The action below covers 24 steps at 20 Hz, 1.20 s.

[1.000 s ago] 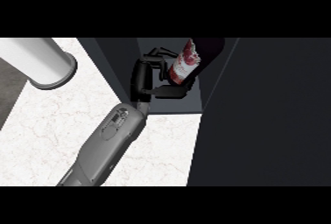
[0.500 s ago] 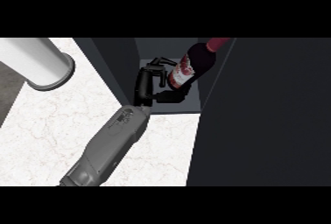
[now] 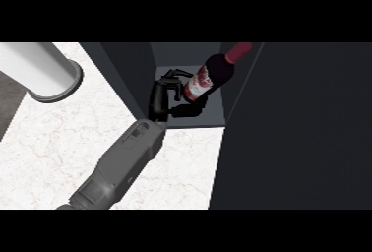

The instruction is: Pick up the wine, place it into the cabinet and close the cabinet

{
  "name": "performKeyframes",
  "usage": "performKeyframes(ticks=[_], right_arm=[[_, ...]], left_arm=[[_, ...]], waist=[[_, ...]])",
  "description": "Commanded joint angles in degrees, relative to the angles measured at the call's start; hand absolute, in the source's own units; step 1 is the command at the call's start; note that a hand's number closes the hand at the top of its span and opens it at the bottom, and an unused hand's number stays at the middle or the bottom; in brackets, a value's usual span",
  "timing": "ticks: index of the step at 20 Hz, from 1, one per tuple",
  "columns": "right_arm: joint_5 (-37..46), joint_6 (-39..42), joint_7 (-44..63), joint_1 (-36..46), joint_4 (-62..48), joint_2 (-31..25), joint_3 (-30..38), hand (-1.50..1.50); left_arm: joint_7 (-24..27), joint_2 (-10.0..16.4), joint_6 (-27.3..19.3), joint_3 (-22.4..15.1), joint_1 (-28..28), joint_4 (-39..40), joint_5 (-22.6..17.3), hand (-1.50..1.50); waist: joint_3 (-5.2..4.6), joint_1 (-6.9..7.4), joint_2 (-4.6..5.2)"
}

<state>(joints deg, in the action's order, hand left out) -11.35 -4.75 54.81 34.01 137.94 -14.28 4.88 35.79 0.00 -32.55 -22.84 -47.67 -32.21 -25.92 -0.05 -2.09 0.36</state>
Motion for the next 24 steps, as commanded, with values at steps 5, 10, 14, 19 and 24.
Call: performKeyframes(ticks=[5,10,14,19,24], right_arm=[[-4.8,0.7,1.7,-3.4,5.9,0.5,0.8,-1.5],[-1.0,-1.7,3.3,-1.2,5.9,1.3,-2.3,-1.5],[-2.4,-1.2,1.2,-2.2,5.1,2.0,-1.1,-1.5],[-1.1,0.1,0.0,-1.5,3.5,1.8,-3.1,-1.5],[-1.3,-1.1,0.8,-1.2,4.6,2.8,-3.5,-1.5]], left_arm=[[4.4,0.0,3.9,5.9,-5.6,7.0,-6.7,1.5],[6.9,1.0,7.4,10.1,-8.1,15.0,-6.9,1.5],[8.2,0.0,9.0,10.6,-9.7,18.8,-7.3,1.5],[8.0,0.7,6.7,12.4,-15.0,22.1,-7.0,1.5],[6.7,1.2,0.4,10.6,-17.2,26.8,-4.0,1.5]], waist=[[0.01,-0.94,0.18],[-0.03,-0.44,0.23],[-0.01,-0.87,0.46],[-0.01,-1.21,0.67],[-0.02,-2.13,0.84]])
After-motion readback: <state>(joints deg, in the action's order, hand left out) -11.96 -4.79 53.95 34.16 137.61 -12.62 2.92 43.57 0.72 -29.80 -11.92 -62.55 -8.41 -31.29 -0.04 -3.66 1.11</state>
